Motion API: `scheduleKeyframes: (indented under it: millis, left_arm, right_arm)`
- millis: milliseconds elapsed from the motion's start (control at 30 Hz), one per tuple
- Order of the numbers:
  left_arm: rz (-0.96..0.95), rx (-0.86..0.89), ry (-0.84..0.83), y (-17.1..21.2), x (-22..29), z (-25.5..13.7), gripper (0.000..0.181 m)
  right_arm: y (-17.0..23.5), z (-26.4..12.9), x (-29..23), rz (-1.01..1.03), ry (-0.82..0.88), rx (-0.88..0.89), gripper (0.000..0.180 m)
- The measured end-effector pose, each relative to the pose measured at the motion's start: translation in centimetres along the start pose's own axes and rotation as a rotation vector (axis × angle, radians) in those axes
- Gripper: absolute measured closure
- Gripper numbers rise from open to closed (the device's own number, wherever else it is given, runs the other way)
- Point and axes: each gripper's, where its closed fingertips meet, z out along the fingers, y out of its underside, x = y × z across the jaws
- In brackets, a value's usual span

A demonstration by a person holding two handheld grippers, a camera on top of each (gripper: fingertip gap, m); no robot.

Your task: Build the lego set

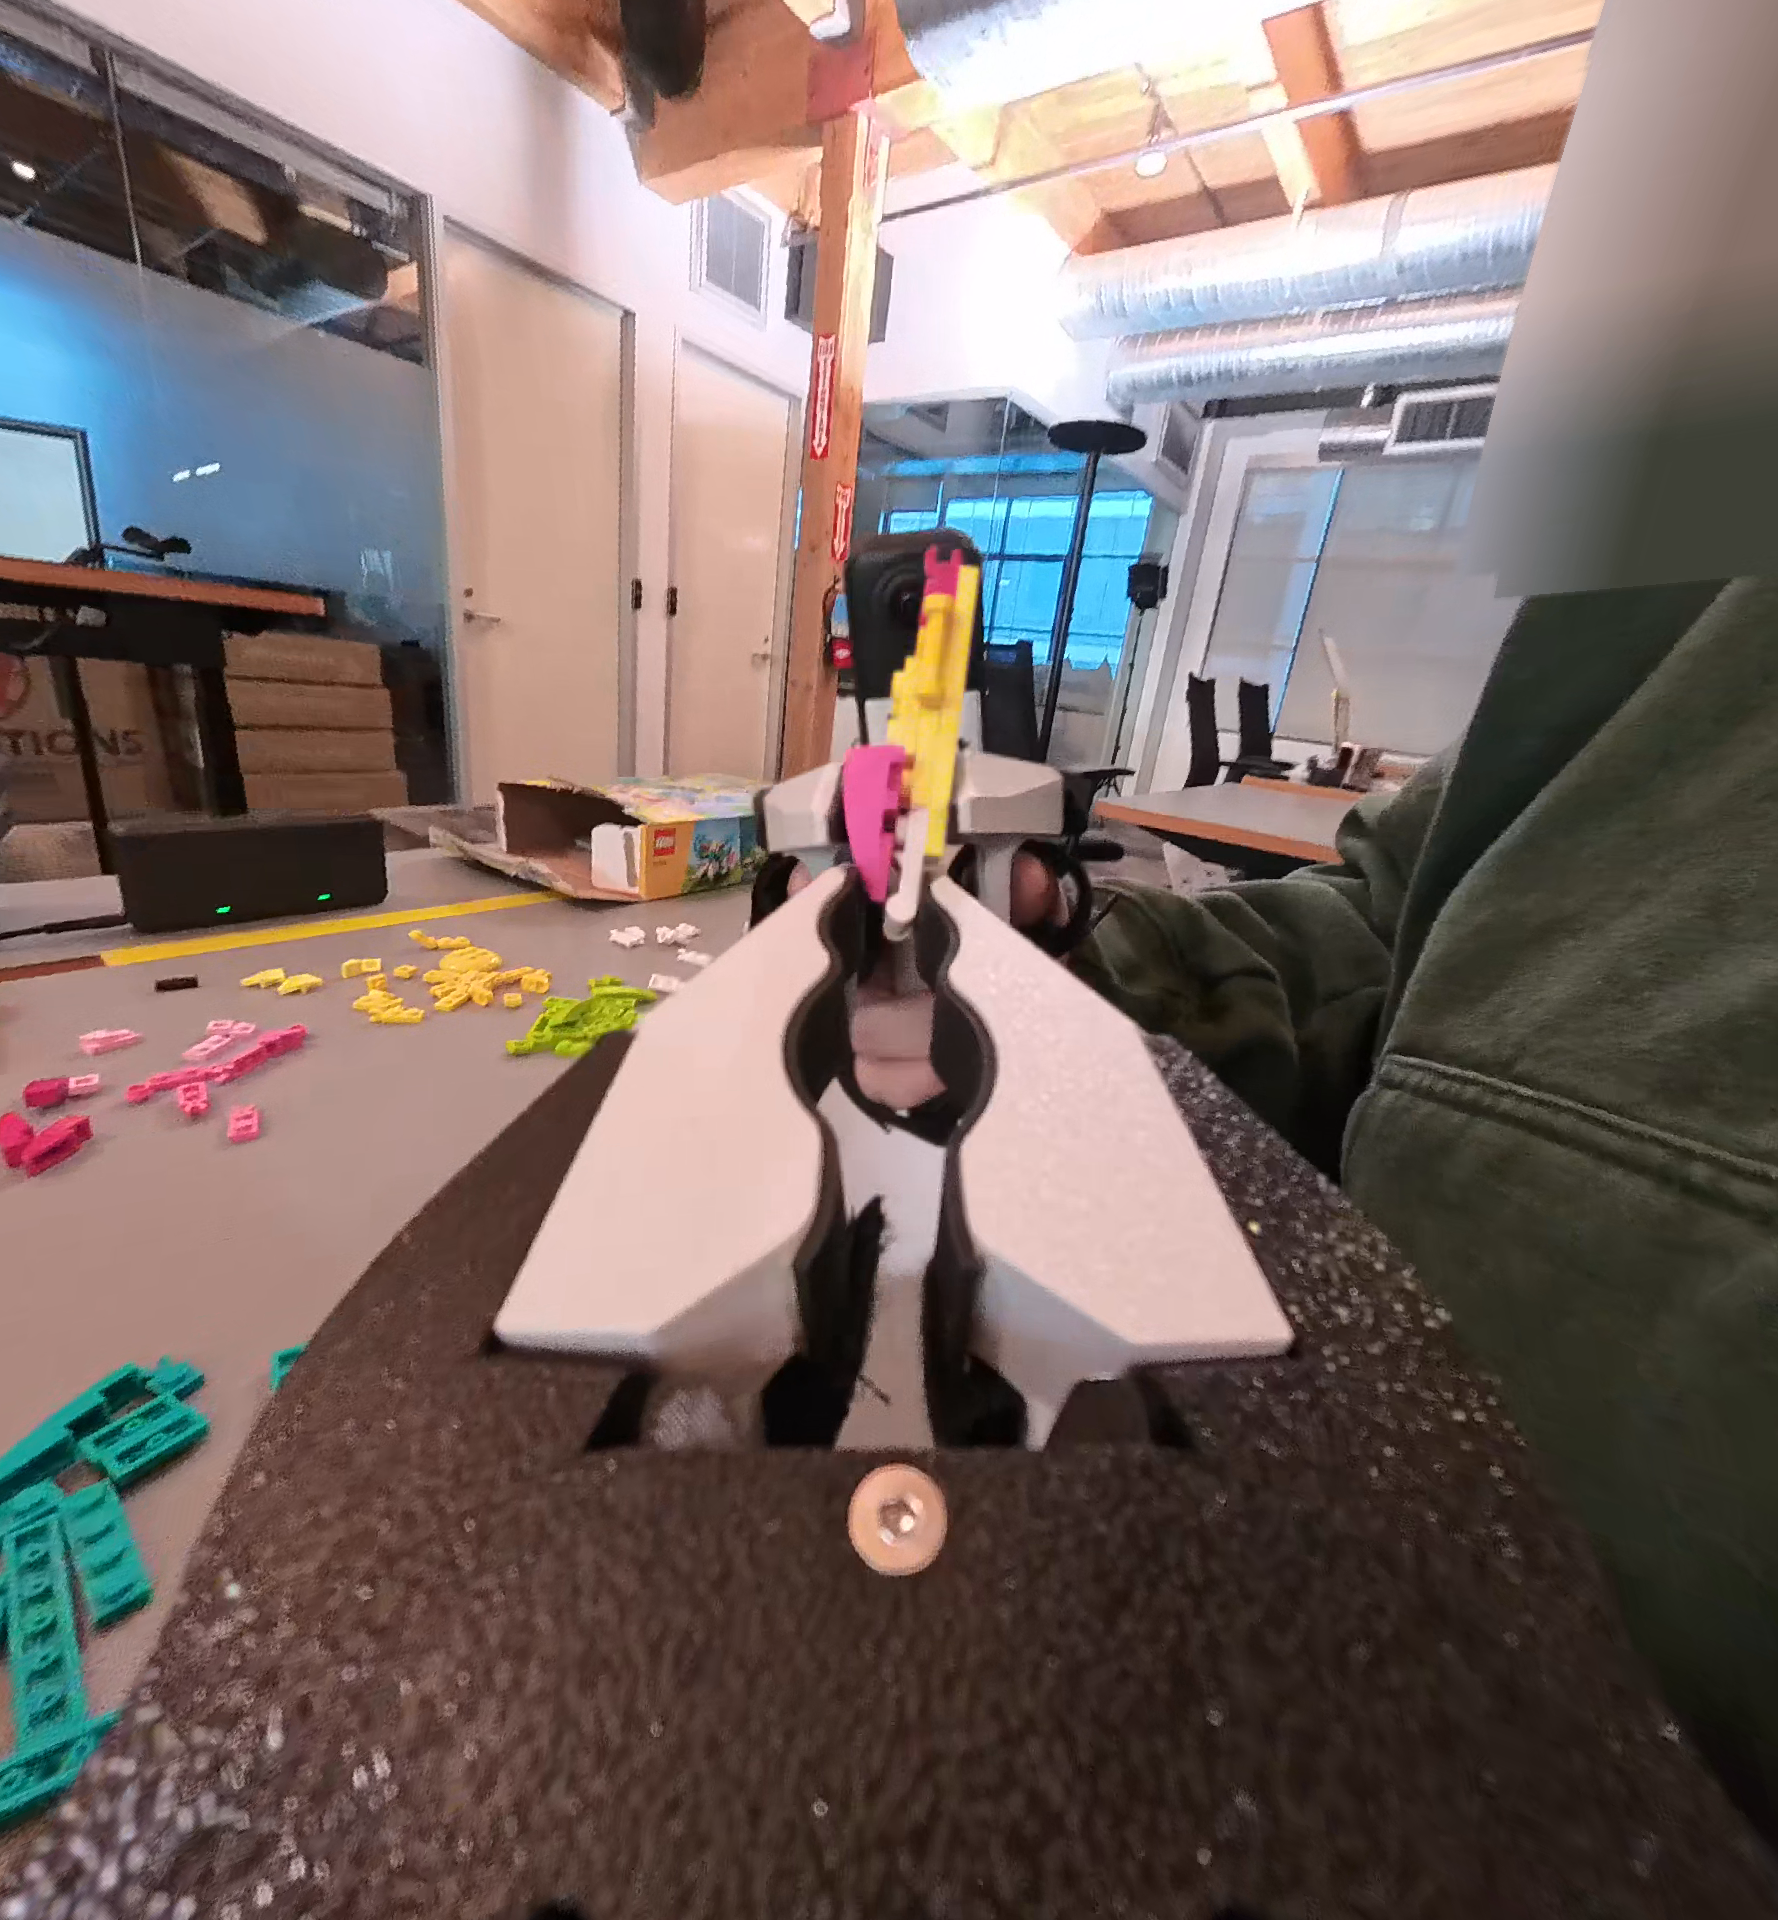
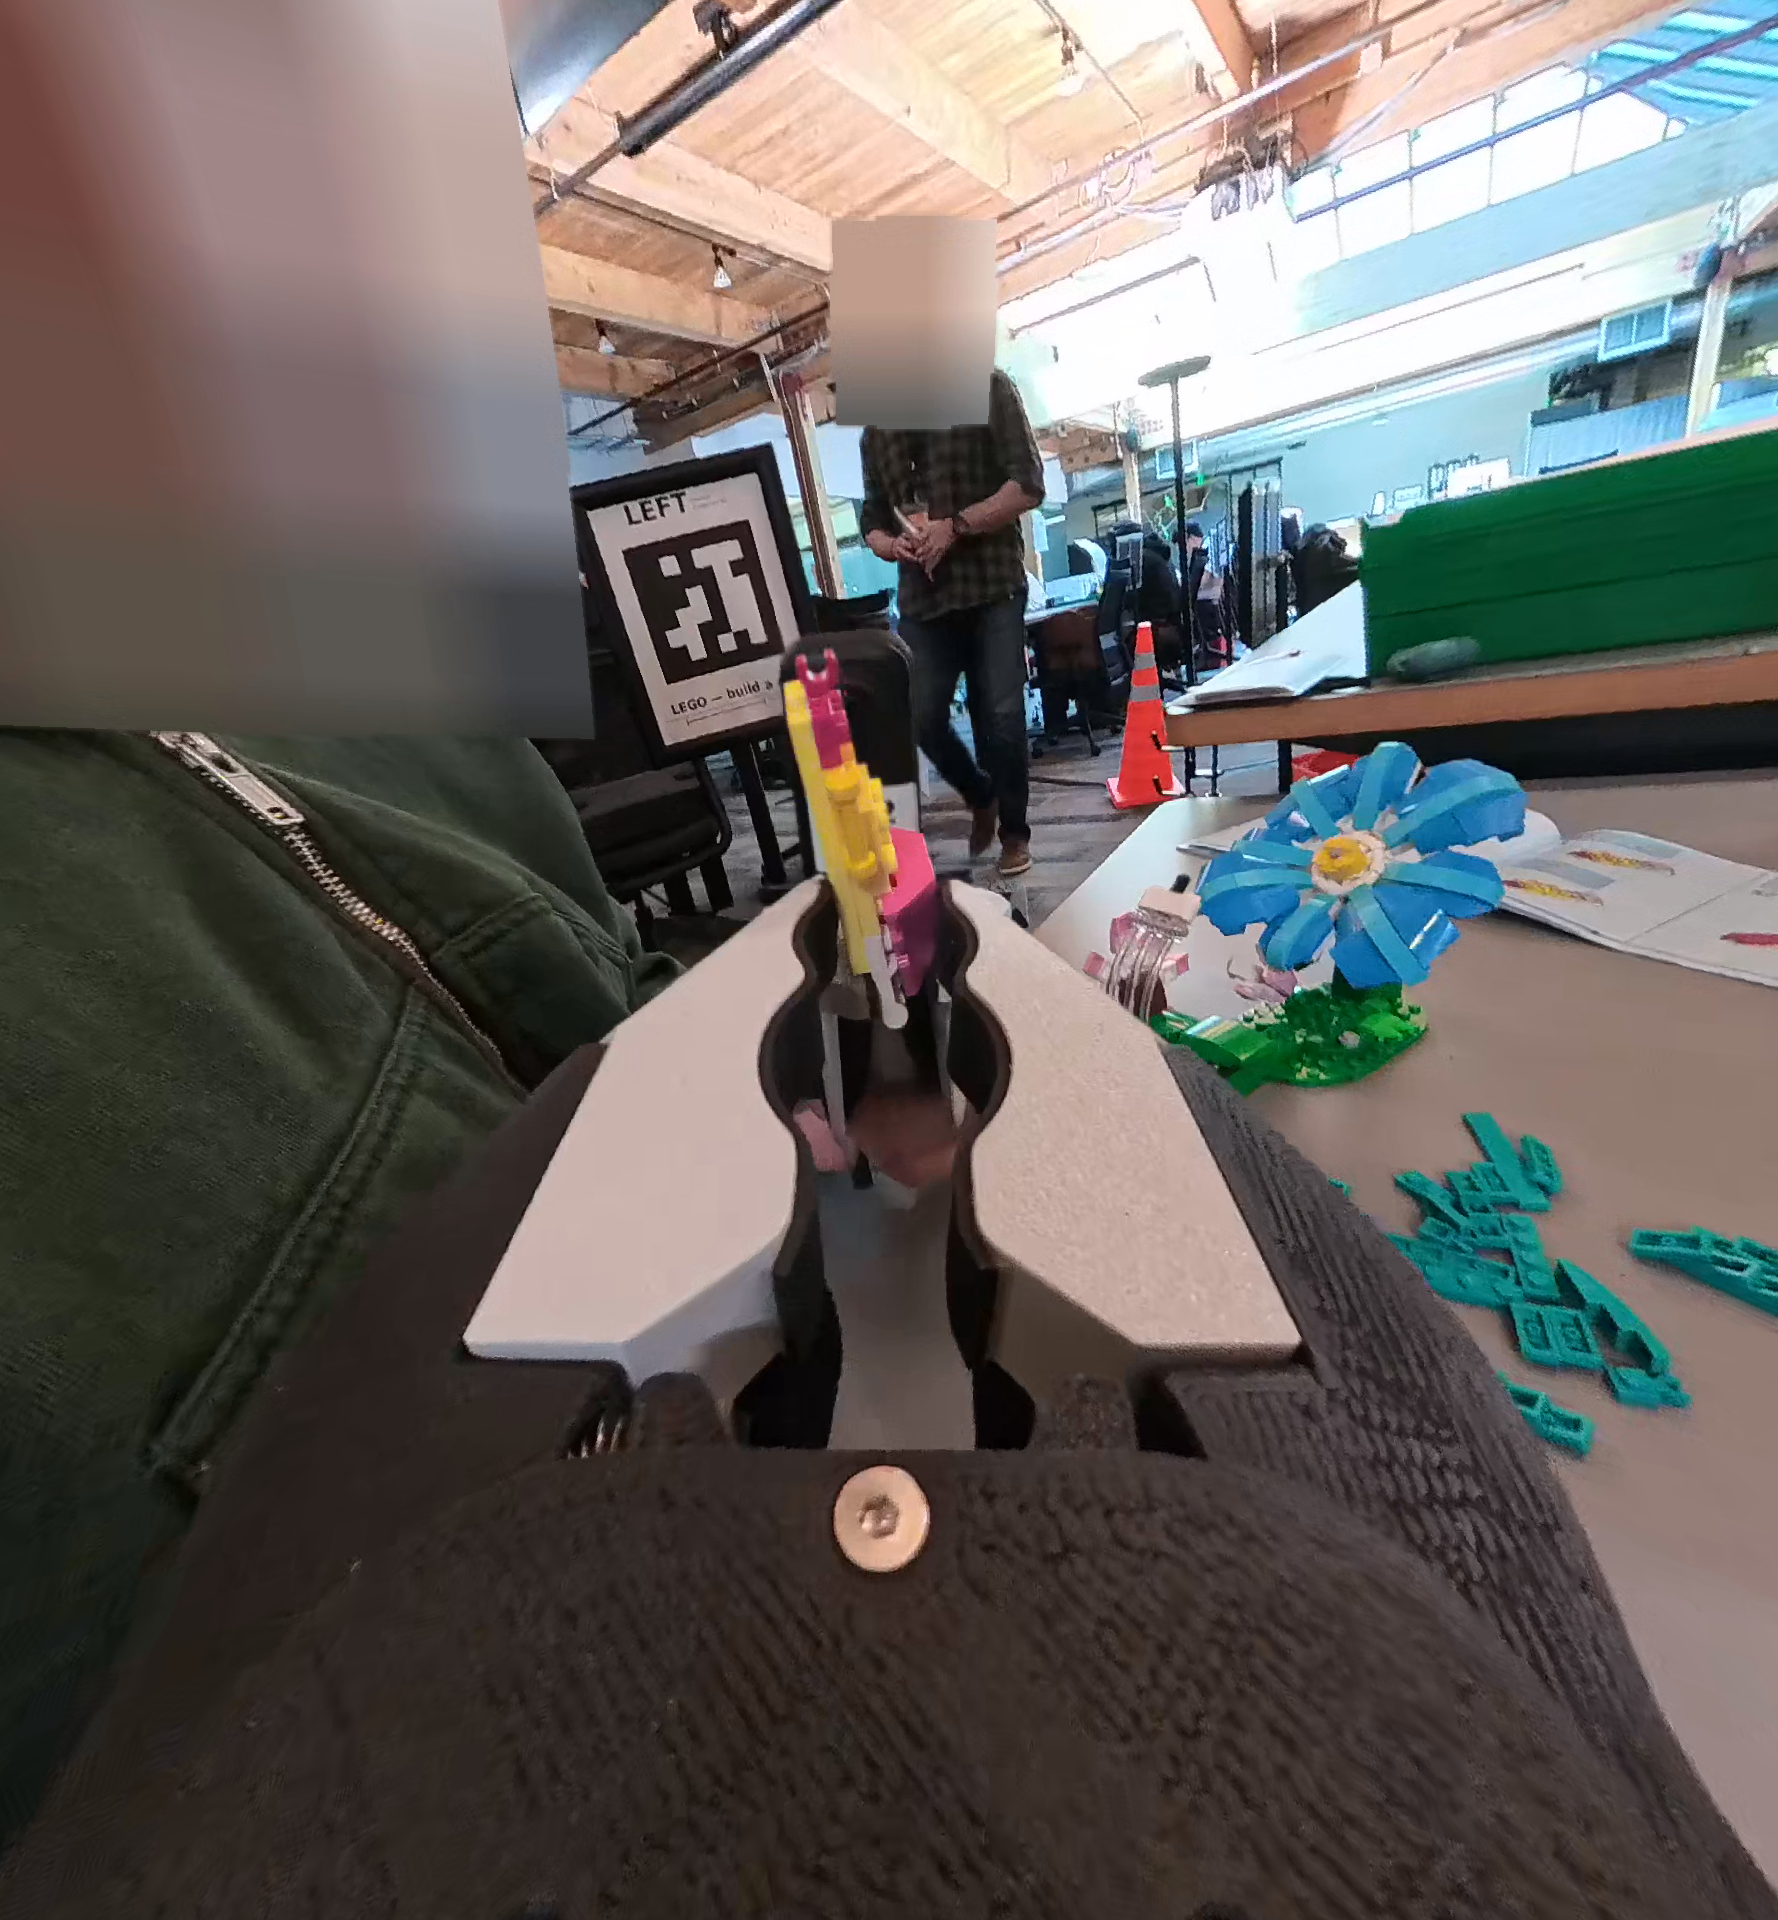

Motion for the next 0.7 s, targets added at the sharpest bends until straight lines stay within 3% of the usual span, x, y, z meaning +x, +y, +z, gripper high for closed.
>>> scheduleKeyframes:
  millis: [300, 600, 700]
  left_arm:
    - [-0.081, 0.09, 0.097, -0.5, 0.9, -0.1, 0.173]
    - [0.116, 0.08, 0.0, -1.0, 0.8, -0.5, 0.162]
    - [0.147, 0.075, -0.011, -1.1, 1.0, -0.3, 0.17]
  right_arm:
    - [-0.2, -0.1, -0.9, -0.066, -0.038, 0.006, 0.164]
    - [-1.4, -1.0, -0.4, -0.095, 0.005, 0.073, 0.165]
    - [-1.3, -0.9, -0.6, -0.106, -0.001, 0.07, 0.165]
